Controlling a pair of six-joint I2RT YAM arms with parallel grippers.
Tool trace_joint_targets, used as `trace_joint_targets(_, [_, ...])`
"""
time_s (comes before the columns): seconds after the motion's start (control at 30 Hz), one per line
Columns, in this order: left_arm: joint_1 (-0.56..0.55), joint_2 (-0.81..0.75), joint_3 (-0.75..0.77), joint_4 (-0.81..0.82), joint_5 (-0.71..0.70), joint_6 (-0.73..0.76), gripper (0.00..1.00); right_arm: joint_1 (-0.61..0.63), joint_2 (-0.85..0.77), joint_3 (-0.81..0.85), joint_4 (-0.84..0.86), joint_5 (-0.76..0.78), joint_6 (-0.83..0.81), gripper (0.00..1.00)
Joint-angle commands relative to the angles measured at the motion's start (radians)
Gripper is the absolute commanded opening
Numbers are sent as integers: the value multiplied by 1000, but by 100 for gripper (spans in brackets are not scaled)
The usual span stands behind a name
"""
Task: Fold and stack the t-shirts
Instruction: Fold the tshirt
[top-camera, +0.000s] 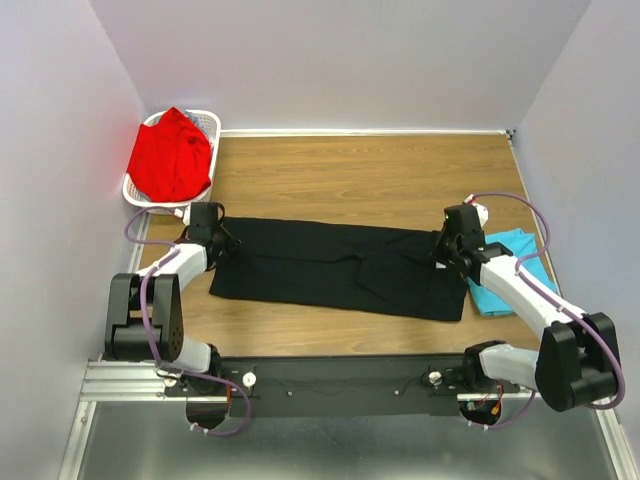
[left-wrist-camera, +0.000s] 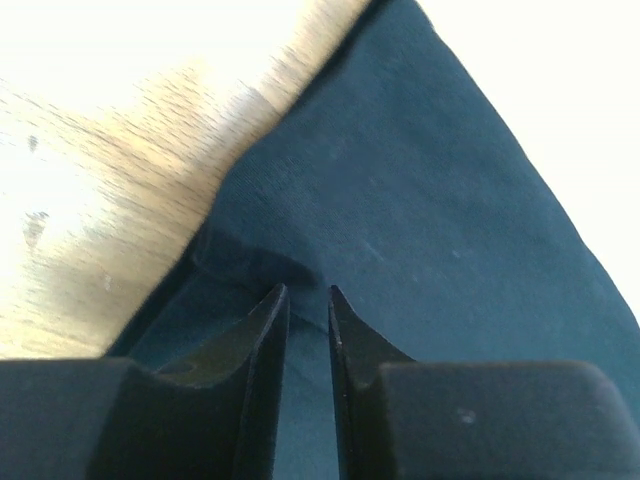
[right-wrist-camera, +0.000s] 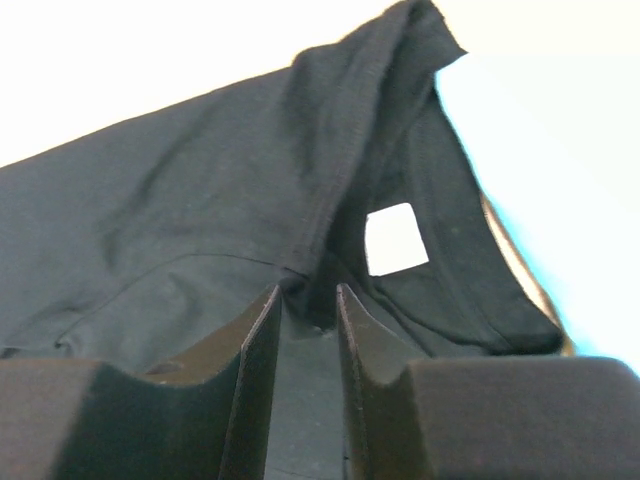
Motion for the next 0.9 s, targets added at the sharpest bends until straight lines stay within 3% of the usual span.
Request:
trace_joint_targets(0.0, [4, -72, 18, -31, 69, 74, 32, 4, -34, -27, -47, 75, 12, 34])
trace_joint_targets(0.1, [1, -128, 48, -38, 93, 109, 34, 3, -31, -30, -58, 66, 12, 19])
trace_joint_targets(0.3, [-24, -168, 114, -63, 106, 152, 36, 4, 8, -28, -63, 29, 35, 20])
trace_joint_targets(0.4, [-90, -160, 178, -64, 116, 184, 36, 1, 48, -33, -61, 19, 70, 20])
trace_joint_targets(0.6, [-321, -80, 292, -78, 127, 244, 36, -3, 112, -53, -61, 22, 135, 20])
trace_joint_targets(0.87, [-553, 55, 347, -58, 164, 308, 40, -16, 153, -32, -52, 41, 135, 19])
